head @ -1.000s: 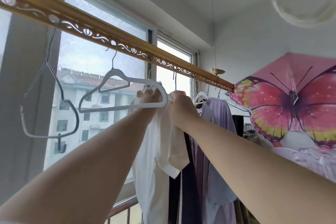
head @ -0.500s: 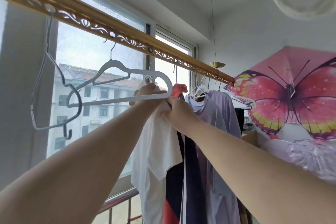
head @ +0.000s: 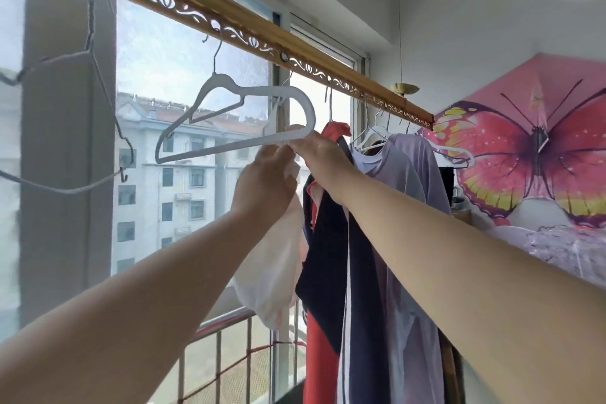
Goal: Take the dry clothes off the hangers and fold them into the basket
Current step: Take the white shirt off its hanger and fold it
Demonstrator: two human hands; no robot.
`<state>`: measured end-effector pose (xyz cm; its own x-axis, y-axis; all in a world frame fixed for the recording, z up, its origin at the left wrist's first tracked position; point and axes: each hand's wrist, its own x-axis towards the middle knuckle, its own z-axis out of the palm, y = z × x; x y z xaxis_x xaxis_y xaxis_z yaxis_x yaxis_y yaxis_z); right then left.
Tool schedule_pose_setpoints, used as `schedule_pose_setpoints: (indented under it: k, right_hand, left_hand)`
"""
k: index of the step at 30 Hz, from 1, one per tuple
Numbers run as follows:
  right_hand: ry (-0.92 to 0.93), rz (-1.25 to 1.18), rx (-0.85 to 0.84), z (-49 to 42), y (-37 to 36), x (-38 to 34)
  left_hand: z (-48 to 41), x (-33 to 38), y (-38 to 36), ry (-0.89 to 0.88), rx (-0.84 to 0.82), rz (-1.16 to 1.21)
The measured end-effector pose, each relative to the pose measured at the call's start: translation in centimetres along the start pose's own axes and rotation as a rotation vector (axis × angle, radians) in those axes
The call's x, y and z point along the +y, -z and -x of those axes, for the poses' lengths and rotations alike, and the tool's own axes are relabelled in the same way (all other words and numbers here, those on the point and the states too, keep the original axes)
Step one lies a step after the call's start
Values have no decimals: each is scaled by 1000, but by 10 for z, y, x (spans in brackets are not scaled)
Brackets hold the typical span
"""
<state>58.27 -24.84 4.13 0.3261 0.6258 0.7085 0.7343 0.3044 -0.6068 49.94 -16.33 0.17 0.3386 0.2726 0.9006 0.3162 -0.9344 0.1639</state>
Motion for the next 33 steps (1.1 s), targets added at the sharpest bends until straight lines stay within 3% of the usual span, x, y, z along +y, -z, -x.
schedule_pose_setpoints:
  k: [5,16,22,33]
  right_hand:
    - [-73,172,-64,-7,-17,-10]
    - [-31,298,111,-8,-24,-16]
    - [-144,469,112,-13,-20,-14]
    - [-218,504,170,-12,-22,4]
  left_hand:
    - [15,0,2,-76,-91,-176]
    - [26,-19,-5,-349,32,-246]
    - [21,-31,-3,-454,93,-347]
    - [20,-24,6,-476,-247,-450]
